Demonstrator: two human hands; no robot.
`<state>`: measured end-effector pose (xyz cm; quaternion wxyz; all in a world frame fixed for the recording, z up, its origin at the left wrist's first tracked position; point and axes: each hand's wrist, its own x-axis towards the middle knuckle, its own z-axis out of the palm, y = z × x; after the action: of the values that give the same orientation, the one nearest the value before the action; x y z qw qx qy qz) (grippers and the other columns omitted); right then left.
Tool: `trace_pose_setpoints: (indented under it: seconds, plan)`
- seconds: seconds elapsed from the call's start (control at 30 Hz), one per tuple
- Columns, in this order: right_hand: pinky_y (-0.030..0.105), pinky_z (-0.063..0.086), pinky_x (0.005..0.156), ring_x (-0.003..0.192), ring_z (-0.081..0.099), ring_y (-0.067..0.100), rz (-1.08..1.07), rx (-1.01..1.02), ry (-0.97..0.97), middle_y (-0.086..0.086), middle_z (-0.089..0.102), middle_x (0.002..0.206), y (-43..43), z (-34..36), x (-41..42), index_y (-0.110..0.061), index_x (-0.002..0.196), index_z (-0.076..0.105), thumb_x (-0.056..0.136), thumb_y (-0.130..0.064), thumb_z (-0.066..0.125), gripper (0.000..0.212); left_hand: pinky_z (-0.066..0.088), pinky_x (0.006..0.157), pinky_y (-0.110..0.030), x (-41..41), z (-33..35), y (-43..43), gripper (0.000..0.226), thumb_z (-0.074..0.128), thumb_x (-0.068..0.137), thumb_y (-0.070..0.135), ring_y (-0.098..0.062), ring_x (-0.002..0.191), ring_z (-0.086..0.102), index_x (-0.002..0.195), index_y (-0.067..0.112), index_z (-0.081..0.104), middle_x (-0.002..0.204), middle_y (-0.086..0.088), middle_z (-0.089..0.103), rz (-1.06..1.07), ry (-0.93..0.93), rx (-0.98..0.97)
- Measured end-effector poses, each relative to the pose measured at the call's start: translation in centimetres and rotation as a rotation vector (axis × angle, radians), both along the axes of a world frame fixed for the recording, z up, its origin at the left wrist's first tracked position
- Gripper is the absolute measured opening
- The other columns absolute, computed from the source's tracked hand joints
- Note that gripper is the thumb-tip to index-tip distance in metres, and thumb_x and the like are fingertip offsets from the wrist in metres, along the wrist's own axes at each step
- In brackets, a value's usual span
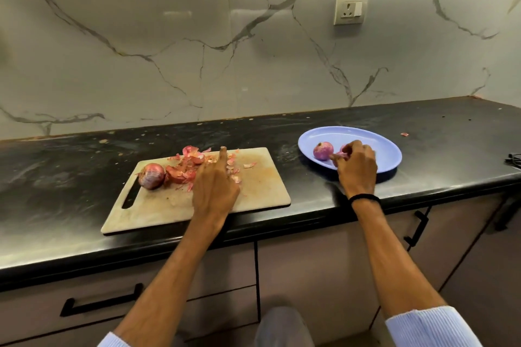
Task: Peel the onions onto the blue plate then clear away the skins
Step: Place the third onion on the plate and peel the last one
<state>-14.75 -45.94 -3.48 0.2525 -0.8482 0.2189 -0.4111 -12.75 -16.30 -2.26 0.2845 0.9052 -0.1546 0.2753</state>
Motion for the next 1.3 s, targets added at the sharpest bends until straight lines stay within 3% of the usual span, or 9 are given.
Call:
trace_pose_setpoints:
  seconds: [0.2, 0.4, 0.53, 0.6, 0.73, 0.83, 1.03, 1.17, 1.3]
  plan:
    - [0.053, 0.048, 0.092, 0.099, 0.057, 0.038, -0.014, -0.009, -0.017, 0.022, 0.064, 0.100, 1.4, -0.2, -0.2, -0.002, 0.096, 0.066, 0.083, -0.012, 0.077, 0.019, 0.048, 0.103, -0.045, 0.5, 0.6, 2.3, 0.058, 0.059, 0.090, 0.005, -0.025, 0.086, 0.062, 0.146, 0.004, 0.045, 0.093, -0.013, 0.070, 0.037, -0.089, -0.028]
    - [0.038, 0.046, 0.085, 0.095, 0.058, 0.031, 0.118, 0.037, -0.121, 0.016, 0.067, 0.097, 6.7, 1.4, 0.6, -0.006, 0.096, 0.067, 0.089, -0.017, 0.072, 0.013, 0.037, 0.102, -0.045, 2.5, 1.9, 8.3, 0.067, 0.059, 0.088, 0.017, -0.030, 0.113, 0.054, 0.152, 0.014, 0.037, 0.116, -0.010, 0.065, 0.192, -0.020, -0.008]
    - [0.022, 0.043, 0.078, 0.087, 0.060, 0.014, 0.429, 0.093, -0.092, 0.006, 0.071, 0.097, 13.1, 2.8, 2.0, -0.008, 0.100, 0.069, 0.090, -0.018, 0.072, 0.014, 0.018, 0.116, -0.058, 4.2, 3.1, 13.2, 0.088, 0.062, 0.089, 0.022, -0.040, 0.143, 0.021, 0.159, 0.026, 0.009, 0.155, -0.014, 0.031, 0.254, 0.369, 0.067]
    - [0.021, 0.049, 0.079, 0.087, 0.064, 0.010, 0.598, 0.110, -0.062, 0.002, 0.072, 0.098, 16.5, 3.4, 2.8, -0.010, 0.102, 0.070, 0.091, -0.019, 0.072, 0.014, 0.015, 0.119, -0.057, 5.5, 2.5, 15.3, 0.095, 0.068, 0.090, 0.027, -0.040, 0.147, 0.018, 0.159, 0.027, 0.004, 0.161, -0.012, 0.025, 0.176, 0.509, 0.082]
    - [0.008, 0.048, 0.076, 0.086, 0.063, 0.006, 0.834, 0.136, 0.002, -0.002, 0.071, 0.098, 22.3, 3.6, 4.6, -0.012, 0.105, 0.070, 0.091, -0.020, 0.072, 0.016, 0.026, 0.117, -0.038, 6.5, 1.4, 16.7, 0.084, 0.074, 0.088, 0.024, -0.033, 0.140, 0.038, 0.156, 0.013, 0.026, 0.151, -0.017, 0.041, 0.027, 0.469, 0.078]
    - [0.012, 0.050, 0.079, 0.088, 0.064, 0.006, 0.907, 0.145, 0.019, -0.001, 0.073, 0.101, 25.4, 3.5, 5.8, -0.012, 0.108, 0.071, 0.092, -0.021, 0.070, 0.018, 0.032, 0.113, -0.034, 6.5, 1.0, 17.0, 0.072, 0.075, 0.087, 0.021, -0.030, 0.132, 0.047, 0.150, 0.010, 0.041, 0.144, -0.017, 0.050, 0.033, 0.371, -0.005]
    - [0.033, 0.059, 0.087, 0.093, 0.069, 0.013, 1.038, 0.376, 0.148, -0.001, 0.071, 0.105, 27.9, 4.2, 8.4, -0.015, 0.118, 0.068, 0.096, -0.032, 0.063, 0.028, 0.056, 0.088, -0.023, 5.6, 1.5, 16.9, 0.036, 0.069, 0.089, 0.024, -0.013, 0.109, 0.068, 0.125, 0.020, 0.066, 0.117, 0.002, 0.073, -0.370, 0.414, -0.761]
    - [0.035, 0.060, 0.084, 0.104, 0.068, 0.021, 1.159, 0.526, 0.172, 0.010, 0.066, 0.120, 28.0, 4.7, 9.7, -0.008, 0.132, 0.059, 0.096, -0.032, 0.061, 0.042, 0.055, 0.093, -0.027, 6.8, 2.4, 15.9, 0.064, 0.073, 0.083, 0.023, -0.012, 0.114, 0.066, 0.143, 0.020, 0.052, 0.128, 0.002, 0.066, -0.412, 0.435, -0.808]
    - [0.035, 0.060, 0.084, 0.108, 0.067, 0.021, 1.162, 0.709, 0.048, 0.008, 0.068, 0.118, 27.8, 4.1, 11.2, -0.011, 0.128, 0.064, 0.093, -0.027, 0.066, 0.038, 0.055, 0.088, -0.021, 7.7, 3.3, 14.2, 0.070, 0.079, 0.076, 0.014, -0.003, 0.109, 0.066, 0.141, 0.026, 0.054, 0.121, 0.011, 0.068, -0.425, 0.385, -0.739]
